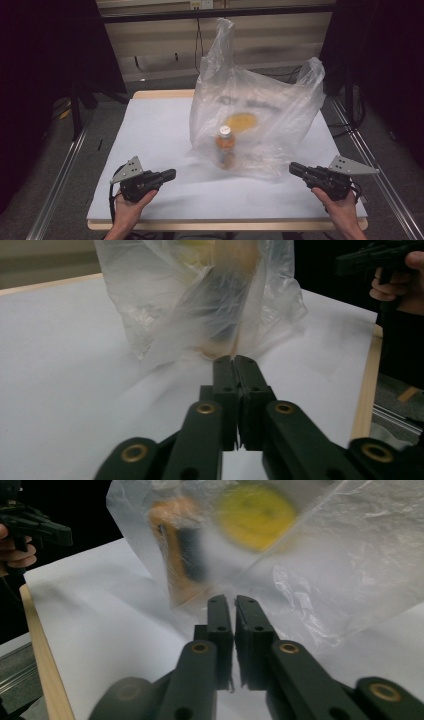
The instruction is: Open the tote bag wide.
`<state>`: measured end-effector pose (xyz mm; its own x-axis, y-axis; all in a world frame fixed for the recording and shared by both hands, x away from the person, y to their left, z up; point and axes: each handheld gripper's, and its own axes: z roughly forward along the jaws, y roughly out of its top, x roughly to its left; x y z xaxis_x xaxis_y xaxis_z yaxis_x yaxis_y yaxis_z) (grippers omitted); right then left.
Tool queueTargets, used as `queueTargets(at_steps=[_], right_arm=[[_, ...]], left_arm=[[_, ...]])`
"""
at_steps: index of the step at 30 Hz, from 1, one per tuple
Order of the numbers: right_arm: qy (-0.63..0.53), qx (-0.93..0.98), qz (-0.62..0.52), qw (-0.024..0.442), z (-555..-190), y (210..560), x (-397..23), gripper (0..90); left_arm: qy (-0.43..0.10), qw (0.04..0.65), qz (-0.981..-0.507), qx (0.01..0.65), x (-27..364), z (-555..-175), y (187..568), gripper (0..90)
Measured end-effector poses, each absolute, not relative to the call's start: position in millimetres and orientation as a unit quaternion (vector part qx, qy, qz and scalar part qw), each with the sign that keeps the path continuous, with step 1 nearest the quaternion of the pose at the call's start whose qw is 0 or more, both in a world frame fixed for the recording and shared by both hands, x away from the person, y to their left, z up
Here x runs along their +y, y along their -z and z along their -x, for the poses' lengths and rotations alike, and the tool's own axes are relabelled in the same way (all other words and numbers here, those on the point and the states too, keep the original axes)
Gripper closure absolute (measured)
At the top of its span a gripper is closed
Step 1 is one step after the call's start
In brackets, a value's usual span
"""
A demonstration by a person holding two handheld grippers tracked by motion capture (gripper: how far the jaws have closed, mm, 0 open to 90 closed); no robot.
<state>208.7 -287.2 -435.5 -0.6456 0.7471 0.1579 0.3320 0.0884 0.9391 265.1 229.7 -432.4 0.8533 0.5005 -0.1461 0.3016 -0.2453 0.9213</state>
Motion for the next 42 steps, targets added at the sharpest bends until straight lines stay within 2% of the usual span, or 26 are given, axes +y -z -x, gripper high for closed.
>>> queueTargets(at_steps=[4, 16, 23, 42], right_arm=[[-0.56, 0.716, -0.377, 0.177, -210.9, 435.2, -286.2, 90.0], [-0.55, 0.727, -0.38, 0.156, -228.2, 423.1, -282.4, 90.0], [-0.547, 0.732, -0.379, 0.148, -253.1, 409.8, -277.9, 90.0], [-0.541, 0.734, -0.376, 0.167, -326.4, 347.9, -265.3, 90.0]], left_arm=[[-0.077, 0.558, -0.79, 0.242, 225.5, -265.7, 430.7, 90.0], [-0.066, 0.538, -0.81, 0.226, 205.5, -275.9, 416.6, 90.0], [-0.071, 0.537, -0.812, 0.219, 191.2, -291.3, 397.0, 90.0], [-0.086, 0.554, -0.806, 0.19, 148.5, -342.2, 335.7, 90.0]])
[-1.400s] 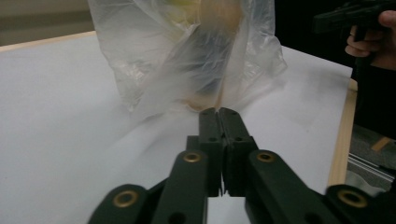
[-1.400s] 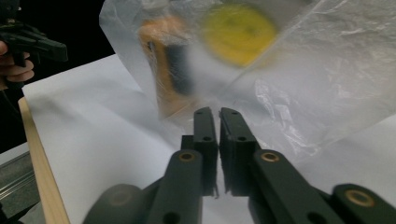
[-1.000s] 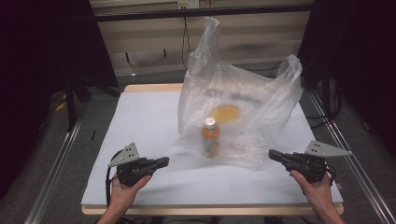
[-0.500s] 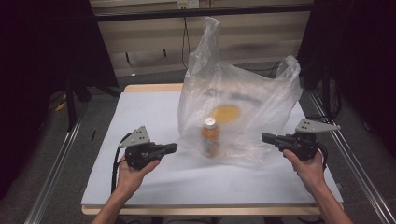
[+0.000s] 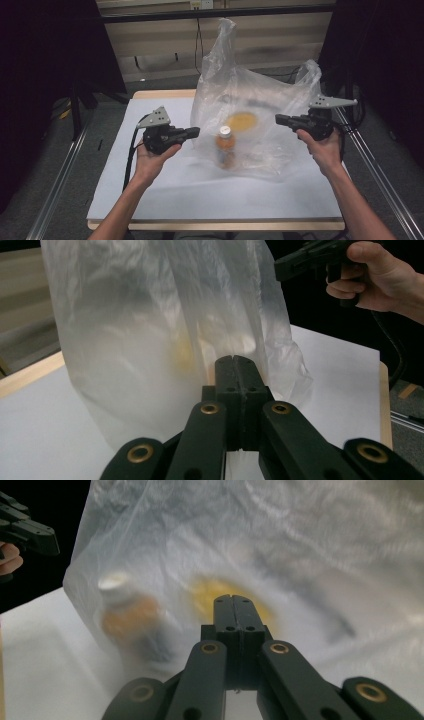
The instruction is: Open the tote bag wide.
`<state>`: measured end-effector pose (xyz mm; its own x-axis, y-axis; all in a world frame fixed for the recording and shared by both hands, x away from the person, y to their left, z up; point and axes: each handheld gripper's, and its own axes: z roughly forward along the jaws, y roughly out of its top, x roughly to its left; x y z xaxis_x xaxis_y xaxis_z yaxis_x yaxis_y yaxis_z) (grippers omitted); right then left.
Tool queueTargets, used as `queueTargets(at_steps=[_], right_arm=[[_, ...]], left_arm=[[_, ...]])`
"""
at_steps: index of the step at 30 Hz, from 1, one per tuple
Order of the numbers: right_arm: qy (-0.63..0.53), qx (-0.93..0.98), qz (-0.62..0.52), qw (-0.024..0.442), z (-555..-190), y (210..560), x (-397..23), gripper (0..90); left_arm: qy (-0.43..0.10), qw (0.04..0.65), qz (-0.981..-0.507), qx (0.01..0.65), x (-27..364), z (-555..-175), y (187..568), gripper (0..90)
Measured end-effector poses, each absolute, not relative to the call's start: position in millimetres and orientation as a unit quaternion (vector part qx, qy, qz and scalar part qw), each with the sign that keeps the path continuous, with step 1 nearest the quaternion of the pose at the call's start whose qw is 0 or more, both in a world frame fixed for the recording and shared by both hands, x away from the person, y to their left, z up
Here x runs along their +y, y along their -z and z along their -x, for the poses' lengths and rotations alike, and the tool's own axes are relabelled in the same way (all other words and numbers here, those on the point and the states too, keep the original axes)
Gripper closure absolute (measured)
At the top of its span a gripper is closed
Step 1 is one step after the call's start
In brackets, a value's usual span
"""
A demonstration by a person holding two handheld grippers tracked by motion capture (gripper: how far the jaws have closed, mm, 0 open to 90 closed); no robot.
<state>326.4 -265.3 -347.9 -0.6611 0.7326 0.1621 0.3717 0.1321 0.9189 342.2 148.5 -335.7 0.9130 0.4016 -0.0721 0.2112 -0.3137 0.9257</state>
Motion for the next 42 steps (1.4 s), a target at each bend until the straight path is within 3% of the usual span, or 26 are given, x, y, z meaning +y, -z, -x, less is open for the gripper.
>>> queueTargets(at_steps=[10, 18, 29, 42], right_arm=[[-0.533, 0.74, -0.373, 0.173, -365.0, 306.9, -253.5, 90.0], [-0.525, 0.737, -0.381, 0.191, -396.8, 274.7, -250.8, 90.0], [-0.517, 0.72, -0.414, 0.206, -424.2, 272.5, -256.4, 90.0], [-0.511, 0.754, -0.384, 0.148, -405.6, 301.9, -228.8, 90.0]], left_arm=[[-0.079, 0.536, -0.823, 0.171, 115.7, -359.0, 320.9, 90.0], [-0.074, 0.521, -0.832, 0.175, 119.2, -358.6, 332.9, 90.0], [-0.065, 0.516, -0.834, 0.182, 126.3, -359.7, 343.9, 90.0], [-0.063, 0.495, -0.846, 0.187, 130.6, -356.2, 359.2, 90.0]])
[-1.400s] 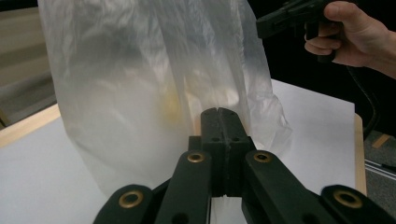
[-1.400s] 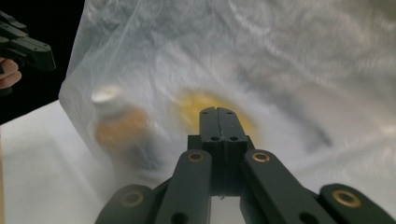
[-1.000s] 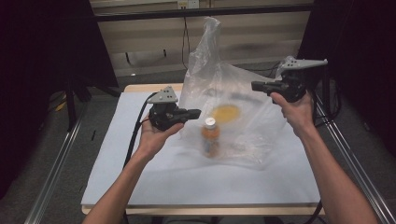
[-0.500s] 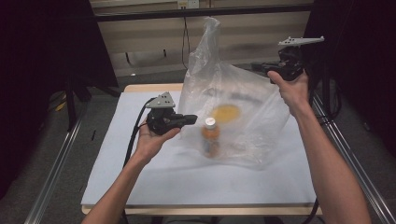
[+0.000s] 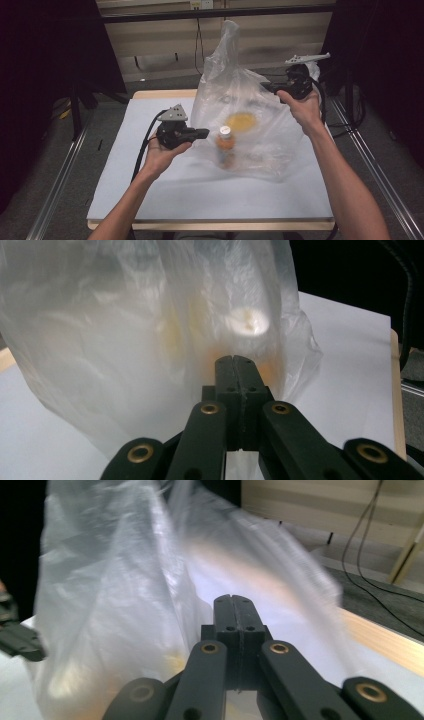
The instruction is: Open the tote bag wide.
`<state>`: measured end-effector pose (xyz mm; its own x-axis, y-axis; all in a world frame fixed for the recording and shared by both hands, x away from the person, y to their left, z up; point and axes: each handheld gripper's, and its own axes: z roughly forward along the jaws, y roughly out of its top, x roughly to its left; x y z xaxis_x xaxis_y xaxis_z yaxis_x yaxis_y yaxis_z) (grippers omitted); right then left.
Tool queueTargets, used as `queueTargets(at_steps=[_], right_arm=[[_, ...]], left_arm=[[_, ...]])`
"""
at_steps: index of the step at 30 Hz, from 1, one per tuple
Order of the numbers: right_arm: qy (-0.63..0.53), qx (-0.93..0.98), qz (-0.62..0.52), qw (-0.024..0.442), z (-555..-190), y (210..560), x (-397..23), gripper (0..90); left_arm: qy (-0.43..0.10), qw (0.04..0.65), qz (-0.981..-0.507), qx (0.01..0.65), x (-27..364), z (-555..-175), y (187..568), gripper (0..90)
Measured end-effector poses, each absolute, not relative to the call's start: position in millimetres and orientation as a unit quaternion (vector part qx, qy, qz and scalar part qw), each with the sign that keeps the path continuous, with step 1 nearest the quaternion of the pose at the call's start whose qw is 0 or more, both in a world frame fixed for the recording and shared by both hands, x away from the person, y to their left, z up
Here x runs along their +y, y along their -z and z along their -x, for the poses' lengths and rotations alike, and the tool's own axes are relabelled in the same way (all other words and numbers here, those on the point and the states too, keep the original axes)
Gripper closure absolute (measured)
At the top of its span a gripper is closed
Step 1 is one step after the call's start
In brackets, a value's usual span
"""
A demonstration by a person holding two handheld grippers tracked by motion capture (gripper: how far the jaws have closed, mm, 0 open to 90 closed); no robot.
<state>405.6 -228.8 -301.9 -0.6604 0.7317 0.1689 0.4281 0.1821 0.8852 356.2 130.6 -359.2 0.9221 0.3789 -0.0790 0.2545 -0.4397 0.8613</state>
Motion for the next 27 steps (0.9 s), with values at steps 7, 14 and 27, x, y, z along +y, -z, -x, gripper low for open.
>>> queueTargets(at_steps=[7, 14, 27], right_arm=[[-0.528, 0.757, -0.359, 0.139, -383.8, 310.9, -204.0, 90.0], [-0.539, 0.757, -0.343, 0.137, -369.1, 325.4, -182.4, 90.0], [-0.542, 0.759, -0.337, 0.128, -344.2, 361.5, -166.1, 90.0]], left_arm=[[-0.06, 0.488, -0.846, 0.206, 139.0, -356.9, 375.6, 90.0], [-0.053, 0.471, -0.852, 0.224, 142.5, -359.6, 403.4, 90.0], [-0.034, 0.43, -0.87, 0.238, 139.0, -359.7, 451.7, 90.0]])
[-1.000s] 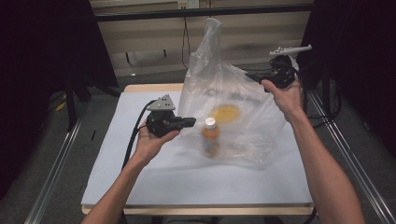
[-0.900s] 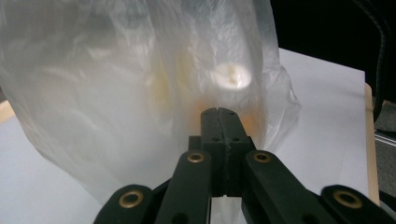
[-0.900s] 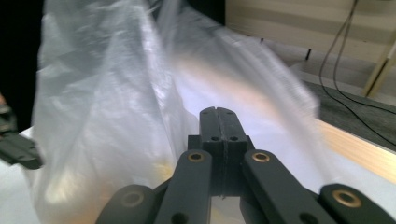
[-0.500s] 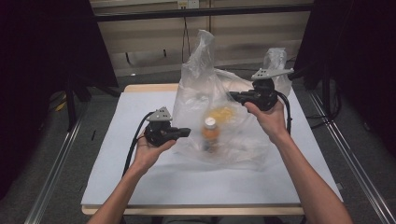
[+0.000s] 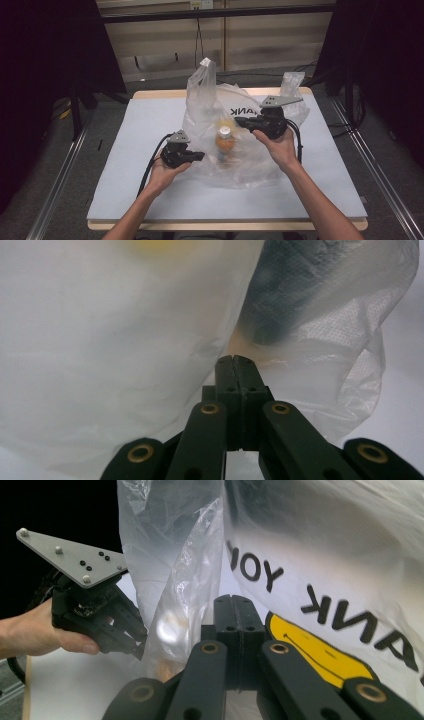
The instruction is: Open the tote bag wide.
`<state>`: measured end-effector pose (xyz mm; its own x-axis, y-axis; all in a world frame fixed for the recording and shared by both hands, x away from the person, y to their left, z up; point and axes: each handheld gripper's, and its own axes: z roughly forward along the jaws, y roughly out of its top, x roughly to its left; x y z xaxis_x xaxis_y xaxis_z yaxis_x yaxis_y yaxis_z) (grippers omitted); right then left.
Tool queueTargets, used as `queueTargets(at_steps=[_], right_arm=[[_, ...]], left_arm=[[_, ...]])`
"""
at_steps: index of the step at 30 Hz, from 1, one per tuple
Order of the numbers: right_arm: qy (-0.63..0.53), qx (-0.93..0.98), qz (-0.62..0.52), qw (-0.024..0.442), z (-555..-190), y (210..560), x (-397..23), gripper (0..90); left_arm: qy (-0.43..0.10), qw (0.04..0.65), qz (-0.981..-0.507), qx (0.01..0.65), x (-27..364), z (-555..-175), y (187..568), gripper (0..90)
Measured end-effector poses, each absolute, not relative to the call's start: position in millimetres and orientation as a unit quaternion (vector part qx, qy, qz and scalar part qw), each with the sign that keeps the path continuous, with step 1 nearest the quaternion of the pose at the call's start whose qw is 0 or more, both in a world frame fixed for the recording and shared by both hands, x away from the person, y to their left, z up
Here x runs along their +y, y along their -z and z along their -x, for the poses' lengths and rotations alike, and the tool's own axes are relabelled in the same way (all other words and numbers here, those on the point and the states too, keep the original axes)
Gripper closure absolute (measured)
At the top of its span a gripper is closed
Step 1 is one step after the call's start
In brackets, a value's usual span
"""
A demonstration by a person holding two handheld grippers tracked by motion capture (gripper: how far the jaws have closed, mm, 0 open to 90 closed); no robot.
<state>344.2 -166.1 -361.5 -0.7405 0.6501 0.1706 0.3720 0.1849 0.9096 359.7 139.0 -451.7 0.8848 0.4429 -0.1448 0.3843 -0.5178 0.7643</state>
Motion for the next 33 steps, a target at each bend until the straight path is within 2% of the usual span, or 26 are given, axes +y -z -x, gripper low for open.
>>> queueTargets(at_steps=[22, 28, 33], right_arm=[[-0.518, 0.772, -0.352, 0.105, -311.4, 421.9, -167.2, 90.0], [-0.504, 0.782, -0.354, 0.095, -306.2, 440.0, -164.9, 90.0], [-0.514, 0.777, -0.35, 0.099, -304.1, 433.1, -161.9, 90.0]], left_arm=[[-0.013, 0.413, -0.872, 0.263, 157.9, -356.1, 472.7, 90.0], [-0.025, 0.434, -0.868, 0.24, 162.4, -332.6, 452.5, 90.0], [-0.024, 0.474, -0.854, 0.213, 161.4, -310.0, 431.8, 90.0]])
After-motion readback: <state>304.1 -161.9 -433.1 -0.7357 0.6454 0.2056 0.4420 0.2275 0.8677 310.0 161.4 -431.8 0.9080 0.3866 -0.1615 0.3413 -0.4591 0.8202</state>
